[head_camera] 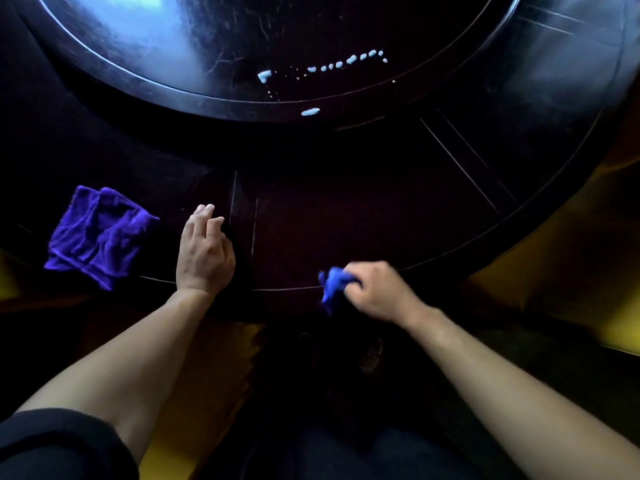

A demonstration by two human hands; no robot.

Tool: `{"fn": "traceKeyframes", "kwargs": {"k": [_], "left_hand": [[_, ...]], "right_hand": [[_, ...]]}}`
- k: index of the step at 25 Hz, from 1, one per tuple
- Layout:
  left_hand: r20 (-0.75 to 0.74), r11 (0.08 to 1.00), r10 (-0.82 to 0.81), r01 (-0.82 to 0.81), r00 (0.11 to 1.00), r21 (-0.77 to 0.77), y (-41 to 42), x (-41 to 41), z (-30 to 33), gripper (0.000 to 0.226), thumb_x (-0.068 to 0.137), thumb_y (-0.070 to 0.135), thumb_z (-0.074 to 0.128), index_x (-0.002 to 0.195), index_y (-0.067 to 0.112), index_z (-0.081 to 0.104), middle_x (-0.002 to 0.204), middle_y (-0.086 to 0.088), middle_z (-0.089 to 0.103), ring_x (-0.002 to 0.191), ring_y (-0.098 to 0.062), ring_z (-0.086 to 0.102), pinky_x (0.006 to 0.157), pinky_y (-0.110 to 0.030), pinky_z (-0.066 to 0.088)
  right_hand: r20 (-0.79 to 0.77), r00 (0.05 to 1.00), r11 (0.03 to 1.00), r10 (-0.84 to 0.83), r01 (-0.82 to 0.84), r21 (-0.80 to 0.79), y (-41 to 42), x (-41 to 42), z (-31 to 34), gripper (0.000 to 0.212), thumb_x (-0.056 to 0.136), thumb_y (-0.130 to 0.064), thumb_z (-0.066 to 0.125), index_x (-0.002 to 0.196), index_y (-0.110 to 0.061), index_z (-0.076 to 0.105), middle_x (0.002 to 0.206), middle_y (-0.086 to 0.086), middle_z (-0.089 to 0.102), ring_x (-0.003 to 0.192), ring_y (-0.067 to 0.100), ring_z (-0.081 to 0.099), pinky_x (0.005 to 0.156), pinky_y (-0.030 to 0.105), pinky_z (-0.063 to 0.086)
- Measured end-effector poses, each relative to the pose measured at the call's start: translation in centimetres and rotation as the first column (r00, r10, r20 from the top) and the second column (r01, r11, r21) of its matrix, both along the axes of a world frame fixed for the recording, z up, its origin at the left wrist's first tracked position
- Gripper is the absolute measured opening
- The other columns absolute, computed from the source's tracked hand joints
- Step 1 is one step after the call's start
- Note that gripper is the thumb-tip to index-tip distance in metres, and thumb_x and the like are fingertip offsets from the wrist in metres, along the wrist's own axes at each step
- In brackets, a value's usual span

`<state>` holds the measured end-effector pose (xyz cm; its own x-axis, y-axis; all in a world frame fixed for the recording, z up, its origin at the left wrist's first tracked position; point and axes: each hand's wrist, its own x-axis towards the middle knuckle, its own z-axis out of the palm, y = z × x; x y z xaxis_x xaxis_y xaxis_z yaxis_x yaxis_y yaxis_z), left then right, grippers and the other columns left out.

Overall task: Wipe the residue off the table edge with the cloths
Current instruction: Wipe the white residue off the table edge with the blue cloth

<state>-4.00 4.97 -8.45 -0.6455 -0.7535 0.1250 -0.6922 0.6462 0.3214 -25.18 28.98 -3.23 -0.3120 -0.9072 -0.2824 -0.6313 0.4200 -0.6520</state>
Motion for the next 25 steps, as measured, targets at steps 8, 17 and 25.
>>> {"fn": "traceKeyframes", "kwargs": {"k": [8,17,25], "left_hand": [[0.095,1.0,-0.007,0.006,0.995,0.007,0.0,-0.3,0.1,0.029,0.094,0.002,0.046,0.119,-0.009,0.053,0.139,-0.032,0.048,0.136,-0.047,0.041,0.115,-0.056,0.034],[0.295,0.946,0.181,-0.249,0.938,0.209,-0.5,-3.8,6.1,0.033,0.088,0.011,0.045,0.118,0.007,0.06,0.129,-0.013,0.062,0.119,-0.031,0.058,0.096,-0.043,0.048],[0.159,0.996,0.085,-0.079,0.984,-0.043,-8.9,-10.6,9.1,0.032,0.079,0.007,0.06,0.11,0.001,0.062,0.108,-0.022,0.062,0.098,-0.045,0.058,0.086,-0.051,0.049]], "right_hand": [[0.283,0.873,0.909,-0.398,0.417,-0.009,1.4,0.3,0.2,0.014,0.07,-0.02,0.05,0.068,-0.021,0.064,0.055,-0.005,0.058,0.051,0.001,0.048,0.053,0.021,0.04],[0.585,0.543,0.718,-0.602,0.689,0.099,-3.0,-7.7,1.6,0.014,0.074,-0.014,0.054,0.073,-0.02,0.067,0.069,-0.006,0.069,0.067,0.008,0.064,0.063,0.029,0.052],[0.783,0.316,0.608,-0.535,0.788,0.098,-10.3,-13.6,3.5,0.018,0.072,-0.01,0.048,0.073,-0.014,0.066,0.073,0.006,0.065,0.069,0.021,0.06,0.066,0.036,0.051]]}}
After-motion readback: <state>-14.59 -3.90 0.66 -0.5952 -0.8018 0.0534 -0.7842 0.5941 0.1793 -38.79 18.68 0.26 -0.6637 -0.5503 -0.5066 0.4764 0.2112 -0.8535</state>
